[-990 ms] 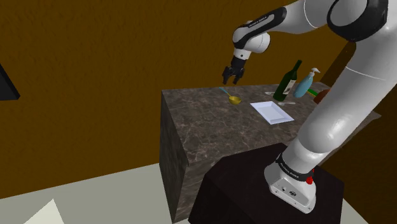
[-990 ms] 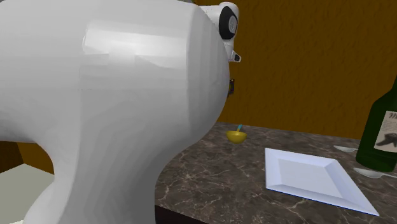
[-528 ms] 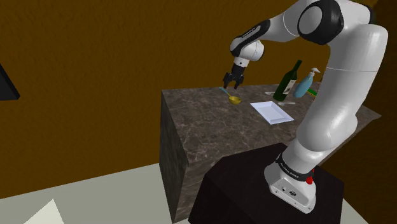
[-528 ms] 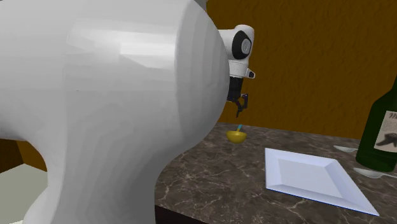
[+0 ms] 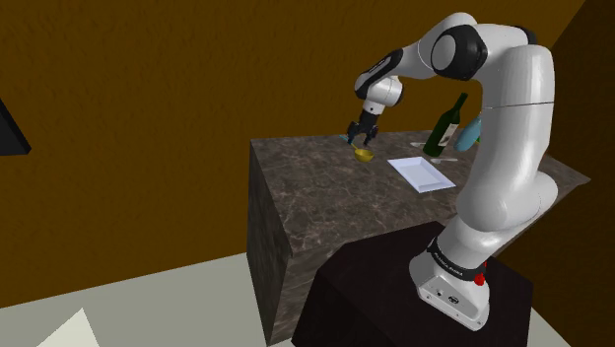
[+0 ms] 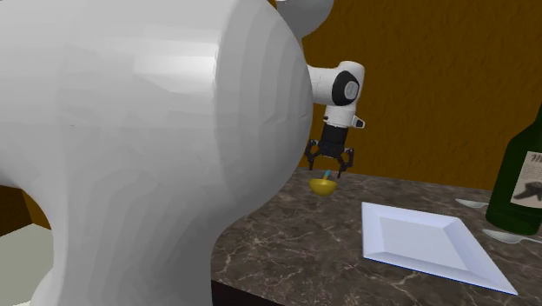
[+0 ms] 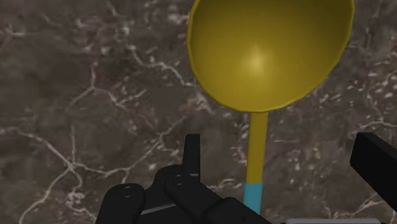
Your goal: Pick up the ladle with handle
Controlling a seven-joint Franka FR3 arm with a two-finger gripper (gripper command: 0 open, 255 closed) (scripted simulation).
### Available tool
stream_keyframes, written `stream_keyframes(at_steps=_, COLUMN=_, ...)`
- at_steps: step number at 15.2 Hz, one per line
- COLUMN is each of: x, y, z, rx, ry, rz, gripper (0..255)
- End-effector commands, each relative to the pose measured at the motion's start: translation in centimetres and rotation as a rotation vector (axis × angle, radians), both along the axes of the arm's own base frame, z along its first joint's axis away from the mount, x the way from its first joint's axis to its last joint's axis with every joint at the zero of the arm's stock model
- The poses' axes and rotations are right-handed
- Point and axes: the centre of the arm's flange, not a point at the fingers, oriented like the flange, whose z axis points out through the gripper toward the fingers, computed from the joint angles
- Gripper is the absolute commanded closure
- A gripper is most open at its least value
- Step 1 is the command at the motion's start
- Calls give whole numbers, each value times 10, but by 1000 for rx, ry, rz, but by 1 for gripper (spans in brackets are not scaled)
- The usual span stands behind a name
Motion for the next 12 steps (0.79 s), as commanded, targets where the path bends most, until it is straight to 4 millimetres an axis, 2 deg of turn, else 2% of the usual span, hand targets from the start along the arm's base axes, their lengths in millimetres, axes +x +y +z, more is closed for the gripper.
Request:
stream_keyframes(at_steps=1, x=0, y=-1, z=-10, rx=0, ry=0, rz=-2, gripper=0)
stream_keyframes(at_steps=5, x=0, y=-1, z=-34, rx=0, ry=0, rz=-2, gripper=0)
stream_keyframes(at_steps=7, x=0, y=-1, z=-34, rx=0, ry=0, rz=-2, gripper=0)
stream_keyframes(at_steps=8, x=1, y=-1, z=-33, rx=0, ry=0, rz=-2, gripper=255)
stream_keyframes(at_steps=12, x=1, y=-1, z=-33, rx=0, ry=0, rz=-2, gripper=255)
